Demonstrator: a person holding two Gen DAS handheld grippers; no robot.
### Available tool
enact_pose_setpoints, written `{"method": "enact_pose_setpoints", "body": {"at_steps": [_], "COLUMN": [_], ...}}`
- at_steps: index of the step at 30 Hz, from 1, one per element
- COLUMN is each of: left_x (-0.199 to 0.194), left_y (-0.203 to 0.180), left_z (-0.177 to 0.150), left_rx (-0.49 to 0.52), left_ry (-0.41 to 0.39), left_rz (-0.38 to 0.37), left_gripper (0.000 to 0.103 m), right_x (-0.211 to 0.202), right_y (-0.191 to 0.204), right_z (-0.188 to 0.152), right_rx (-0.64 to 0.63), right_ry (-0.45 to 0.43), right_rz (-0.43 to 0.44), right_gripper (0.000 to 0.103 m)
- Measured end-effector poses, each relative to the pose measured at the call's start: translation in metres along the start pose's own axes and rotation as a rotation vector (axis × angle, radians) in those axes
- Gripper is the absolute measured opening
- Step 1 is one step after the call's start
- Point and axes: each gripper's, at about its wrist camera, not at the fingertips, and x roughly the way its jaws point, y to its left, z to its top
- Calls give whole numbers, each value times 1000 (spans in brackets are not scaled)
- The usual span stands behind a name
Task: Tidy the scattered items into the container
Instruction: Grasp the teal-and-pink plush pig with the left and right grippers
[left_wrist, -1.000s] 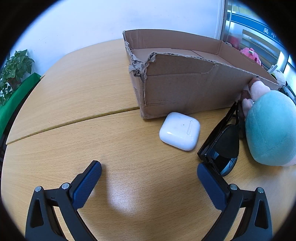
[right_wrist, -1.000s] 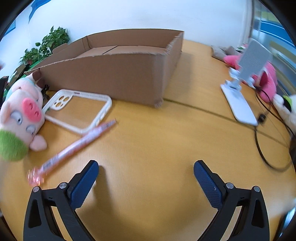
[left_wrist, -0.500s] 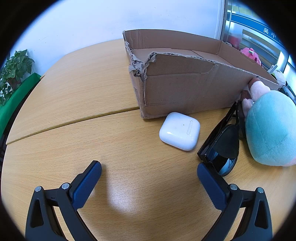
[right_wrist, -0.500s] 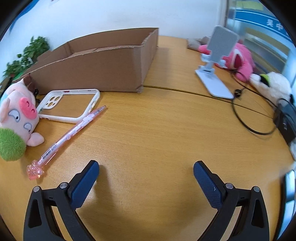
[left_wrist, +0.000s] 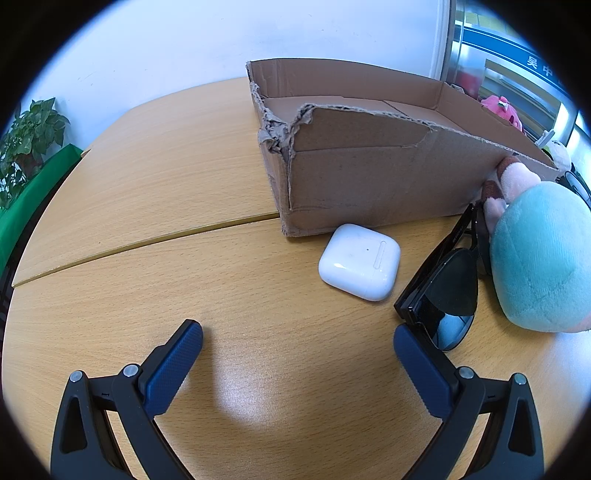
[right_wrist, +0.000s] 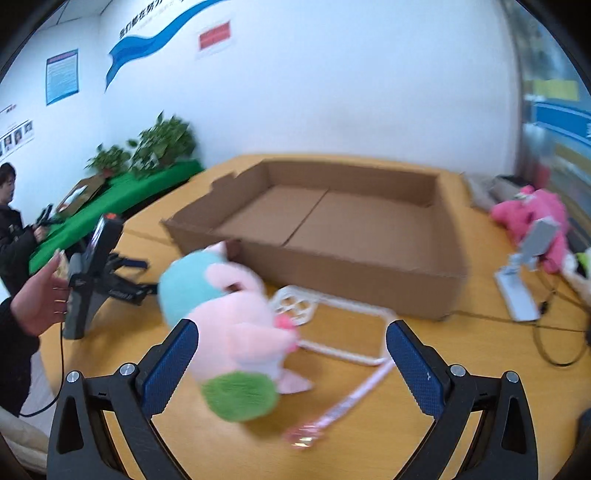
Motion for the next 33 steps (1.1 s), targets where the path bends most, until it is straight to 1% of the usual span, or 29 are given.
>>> {"method": "enact_pose_setpoints", "body": {"at_steps": [2,4,8,11,13,15,16,17,19,20,21,23,25,27,31,33], "left_x": [3,4,6,6,4,-3,-7,-13,-30,-37,-47,-62,-70,-67,-42,-33], "left_y": [1,2,-4,-3,-5,-8,-11,-13,-19,-21,-25,-33,-43,-57,-82,-83], "left_z": [1,4,8,7,4,-3,-8,-11,-15,-14,-11,-1,13,29,49,54], "left_rx": [-8,-14,-43,-56,-80,-125,-137,-140,-162,-178,-201,-224,-212,-184,-123,-141], "left_ry": [0,0,0,0,1,15,18,7,-37,-52,-74,-110,-125,-119,-65,-49], "left_rz": [3,10,38,44,61,94,112,131,154,141,104,16,-81,-156,-220,-271], "left_gripper": [103,103,103,103,103,103,103,103,103,102,102,102,102,103,103,103], "right_x": [28,46,80,100,103,104,104,103,100,100,100,99,99,99,92,88], "right_y": [15,24,32,35,35,35,34,33,30,30,31,29,29,27,22,18], "right_z": [-3,-5,-16,-27,-32,-33,-32,-32,-31,-31,-31,-31,-29,-27,-33,-39], "right_rx": [-2,2,27,59,83,78,71,66,60,53,46,48,50,58,67,67], "right_ry": [81,115,204,268,278,271,270,269,268,268,267,262,256,254,253,257], "right_rz": [42,72,39,33,39,36,35,38,54,56,59,71,86,112,151,157], "right_gripper": [103,103,103,103,102,100,97,95,93,92,92,90,88,87,84,81]}}
